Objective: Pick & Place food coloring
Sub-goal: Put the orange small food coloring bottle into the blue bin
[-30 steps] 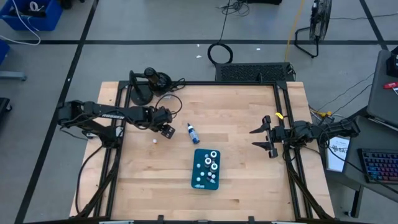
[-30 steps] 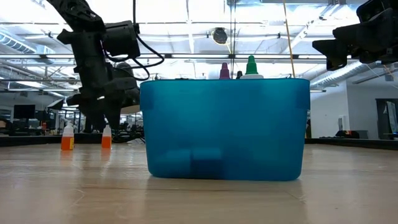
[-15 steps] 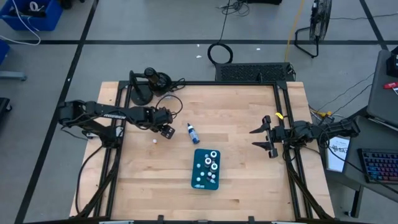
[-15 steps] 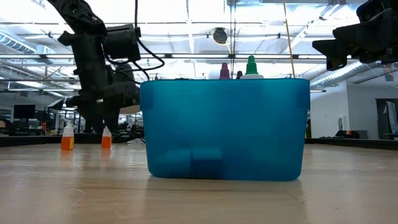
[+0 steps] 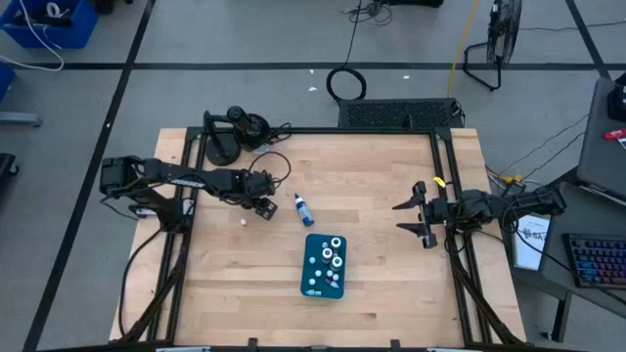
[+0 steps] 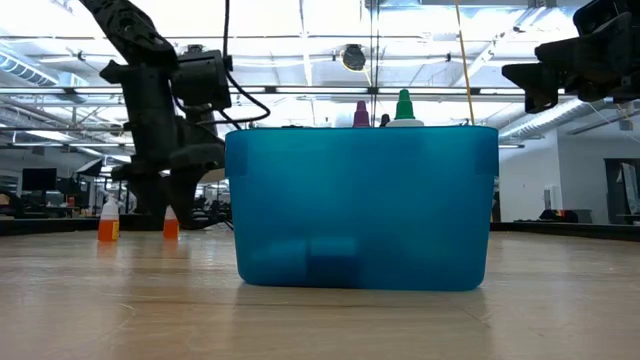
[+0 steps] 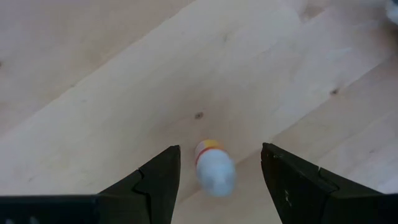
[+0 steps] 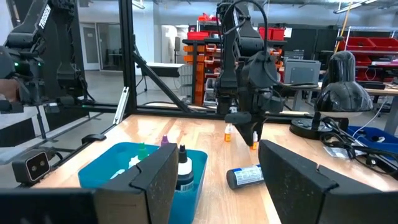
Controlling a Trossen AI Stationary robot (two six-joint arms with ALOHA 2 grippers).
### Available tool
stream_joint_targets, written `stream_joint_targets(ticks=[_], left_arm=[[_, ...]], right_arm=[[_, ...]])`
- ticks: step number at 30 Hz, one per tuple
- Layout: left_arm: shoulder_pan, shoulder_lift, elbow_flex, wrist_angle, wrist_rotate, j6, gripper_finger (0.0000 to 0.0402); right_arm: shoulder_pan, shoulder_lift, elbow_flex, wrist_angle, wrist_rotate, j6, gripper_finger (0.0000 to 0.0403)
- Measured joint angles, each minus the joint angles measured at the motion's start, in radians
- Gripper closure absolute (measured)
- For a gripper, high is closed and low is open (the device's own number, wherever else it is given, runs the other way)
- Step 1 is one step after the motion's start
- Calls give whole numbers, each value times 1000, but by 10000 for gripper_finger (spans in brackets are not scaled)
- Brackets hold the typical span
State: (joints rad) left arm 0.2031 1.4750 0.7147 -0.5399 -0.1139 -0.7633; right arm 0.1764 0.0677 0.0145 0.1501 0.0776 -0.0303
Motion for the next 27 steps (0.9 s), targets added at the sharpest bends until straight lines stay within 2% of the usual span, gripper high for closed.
stream_joint_targets(ticks=[8,11,16,18,23,27], left_arm=[[0,1,0,1,1,14,186],[0,1,0,1,1,21,221],[0,1,0,23,20,28,312],[0,-2,1,23,22,33,335],[-12,-5,10,16,53,41,335],[-69,-5,69,10,86,50,335]], right_arm=[[0,0,0,-1,0,0,191],[0,0,0,-1,0,0,190],[0,0,0,-1,0,0,190],[0,0,0,-1,0,0,191],[0,0,0,-1,0,0,191],[0,0,0,-1,0,0,190]])
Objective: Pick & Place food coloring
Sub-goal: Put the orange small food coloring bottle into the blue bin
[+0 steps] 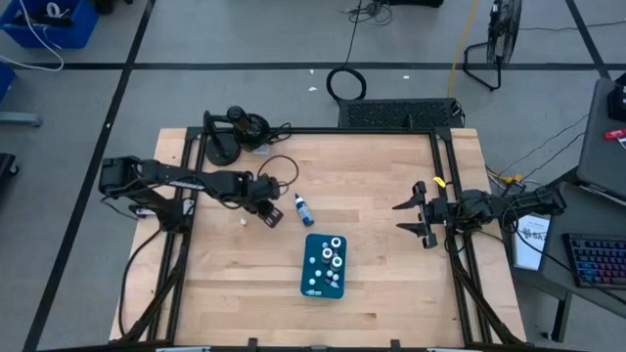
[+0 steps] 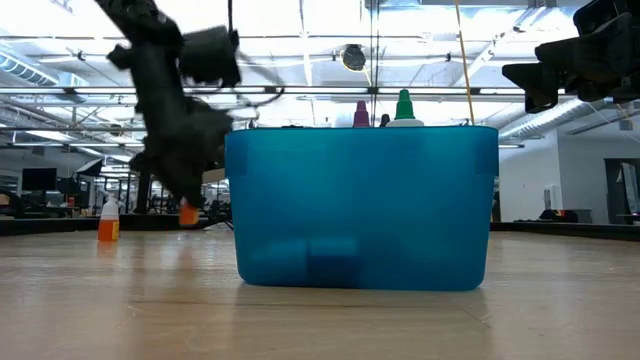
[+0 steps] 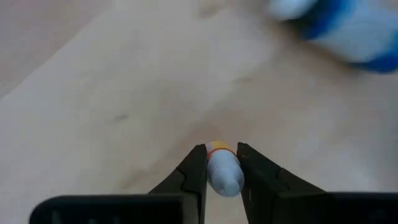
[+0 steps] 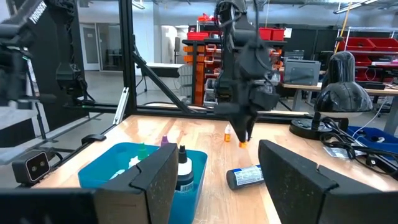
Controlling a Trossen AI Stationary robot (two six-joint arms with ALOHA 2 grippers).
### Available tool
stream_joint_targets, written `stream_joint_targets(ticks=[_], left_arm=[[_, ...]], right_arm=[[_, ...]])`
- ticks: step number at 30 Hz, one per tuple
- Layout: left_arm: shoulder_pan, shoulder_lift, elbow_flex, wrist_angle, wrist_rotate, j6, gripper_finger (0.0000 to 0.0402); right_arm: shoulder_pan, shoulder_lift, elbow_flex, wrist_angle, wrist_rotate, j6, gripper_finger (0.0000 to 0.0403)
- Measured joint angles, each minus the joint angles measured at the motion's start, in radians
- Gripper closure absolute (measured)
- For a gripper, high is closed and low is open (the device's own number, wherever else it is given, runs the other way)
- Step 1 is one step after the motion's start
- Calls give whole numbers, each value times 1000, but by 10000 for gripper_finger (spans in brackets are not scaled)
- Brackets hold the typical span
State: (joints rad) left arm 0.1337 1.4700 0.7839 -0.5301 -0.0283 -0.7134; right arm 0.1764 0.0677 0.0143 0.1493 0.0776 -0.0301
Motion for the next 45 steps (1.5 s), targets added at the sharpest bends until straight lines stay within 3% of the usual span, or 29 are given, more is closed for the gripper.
stream_joint_targets(ticks=[6,14,20,26,31,45], left_arm=[[-140,0,216,-136,-44,3,335],[-353,36,515,-156,-165,63,335],[-416,224,697,-199,-181,134,335],[-390,459,863,-274,-109,235,335],[-353,555,896,-340,-86,231,335],[-346,624,883,-332,-25,200,335]], right_arm=[[0,0,0,0,0,0,190],[0,0,0,0,0,0,190],[0,0,0,-1,0,0,190],[0,0,0,-3,0,0,190],[0,0,0,-2,0,0,190],[0,0,0,-3,0,0,190]])
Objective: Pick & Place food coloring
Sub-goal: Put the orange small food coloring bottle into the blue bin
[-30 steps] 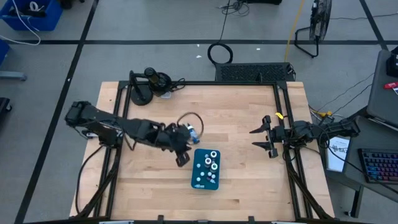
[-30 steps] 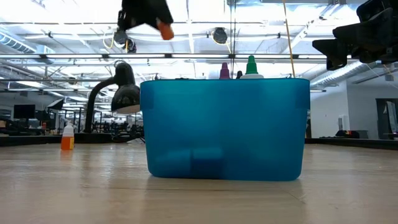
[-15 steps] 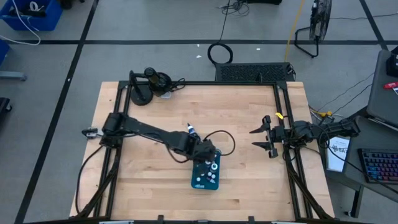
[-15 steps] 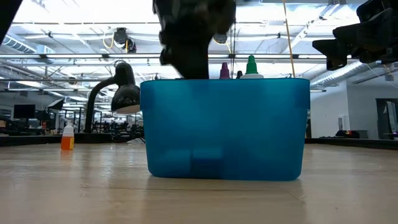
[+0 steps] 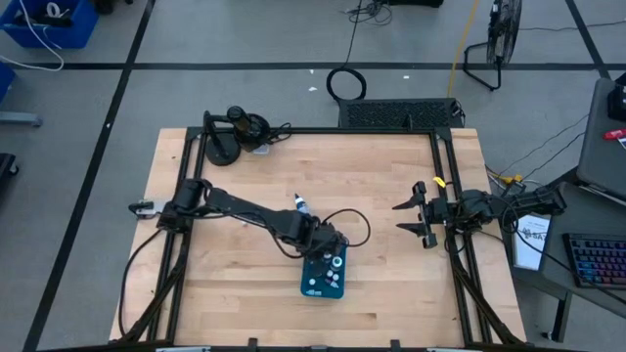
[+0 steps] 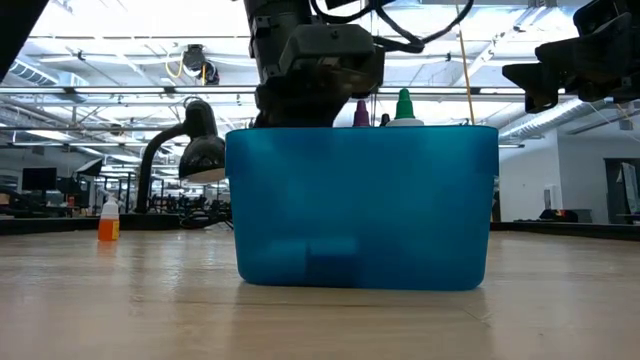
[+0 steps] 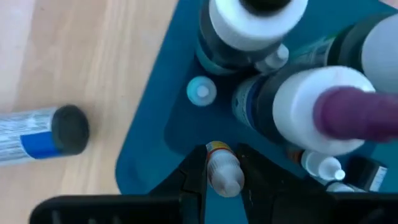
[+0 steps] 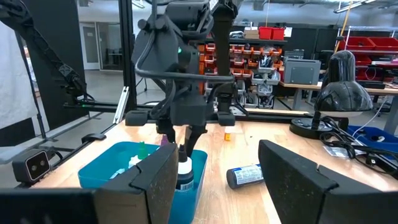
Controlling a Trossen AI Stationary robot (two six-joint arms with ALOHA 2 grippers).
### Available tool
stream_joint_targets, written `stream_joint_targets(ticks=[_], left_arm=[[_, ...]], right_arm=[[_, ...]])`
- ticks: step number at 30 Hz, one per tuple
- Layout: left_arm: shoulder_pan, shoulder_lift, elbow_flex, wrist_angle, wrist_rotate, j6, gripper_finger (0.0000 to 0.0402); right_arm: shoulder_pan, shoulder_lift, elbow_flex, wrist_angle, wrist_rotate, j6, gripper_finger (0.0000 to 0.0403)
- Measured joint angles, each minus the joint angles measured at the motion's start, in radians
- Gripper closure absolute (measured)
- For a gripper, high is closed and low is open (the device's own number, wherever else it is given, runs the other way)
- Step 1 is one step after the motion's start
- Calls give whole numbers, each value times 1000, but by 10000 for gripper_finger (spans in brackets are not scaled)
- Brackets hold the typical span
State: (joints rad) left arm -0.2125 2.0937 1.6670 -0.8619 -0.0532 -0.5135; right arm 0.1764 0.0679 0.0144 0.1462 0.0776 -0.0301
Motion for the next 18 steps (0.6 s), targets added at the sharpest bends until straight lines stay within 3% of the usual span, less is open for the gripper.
stream_joint_targets(ticks=[18], left_arm=[[-11,16,-102,136,54,-41,335]], right_arm=[[0,0,0,0,0,0,191]])
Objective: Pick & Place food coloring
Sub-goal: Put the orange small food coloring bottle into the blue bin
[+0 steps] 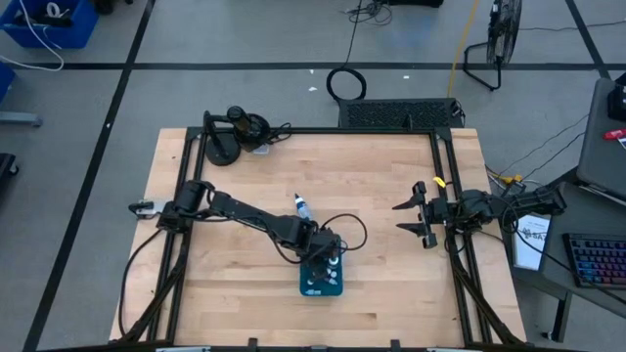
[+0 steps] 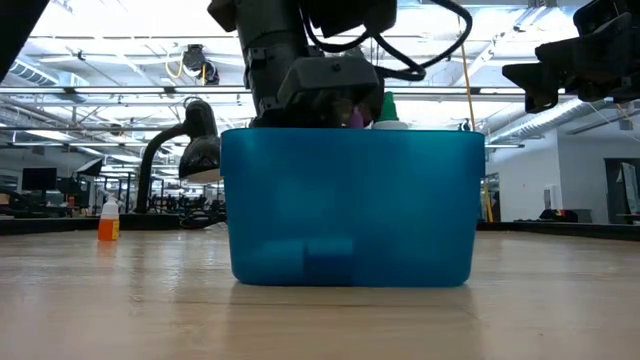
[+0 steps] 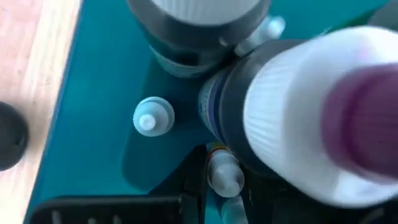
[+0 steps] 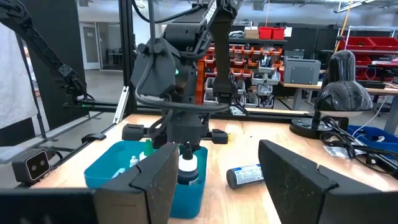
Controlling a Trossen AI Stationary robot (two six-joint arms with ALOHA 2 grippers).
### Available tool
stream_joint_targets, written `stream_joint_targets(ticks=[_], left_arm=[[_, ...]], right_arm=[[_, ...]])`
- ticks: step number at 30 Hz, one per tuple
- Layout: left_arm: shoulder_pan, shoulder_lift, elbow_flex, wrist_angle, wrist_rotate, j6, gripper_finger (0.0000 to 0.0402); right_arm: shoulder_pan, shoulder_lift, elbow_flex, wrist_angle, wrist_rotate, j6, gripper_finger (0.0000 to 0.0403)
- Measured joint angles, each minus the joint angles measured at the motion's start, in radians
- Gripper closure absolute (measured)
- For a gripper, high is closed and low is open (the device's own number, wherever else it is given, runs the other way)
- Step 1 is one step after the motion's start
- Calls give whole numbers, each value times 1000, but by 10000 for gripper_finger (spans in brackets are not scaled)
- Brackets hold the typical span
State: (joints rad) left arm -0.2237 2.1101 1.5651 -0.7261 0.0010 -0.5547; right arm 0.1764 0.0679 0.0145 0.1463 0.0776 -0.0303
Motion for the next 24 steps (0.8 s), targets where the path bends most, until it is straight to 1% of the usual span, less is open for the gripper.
stream_joint_targets(ticks=[2,3,9,13,17,22,24], left_arm=[[-1,0,0,0,-4,-3,334],[-1,0,0,0,-9,-6,326],[-1,0,0,3,-18,-14,215],[-1,-7,11,-14,-7,-24,170],[-1,-33,38,-29,-13,-7,152],[-1,-107,49,-43,-35,3,150],[-7,-148,49,-82,-61,3,150]], right_arm=[[0,0,0,0,0,0,190],[0,0,0,0,0,0,190],[0,0,0,0,0,0,190],[0,0,0,0,0,0,190],[0,0,0,0,0,0,190],[0,1,0,5,0,0,191],[0,1,0,3,0,0,190]])
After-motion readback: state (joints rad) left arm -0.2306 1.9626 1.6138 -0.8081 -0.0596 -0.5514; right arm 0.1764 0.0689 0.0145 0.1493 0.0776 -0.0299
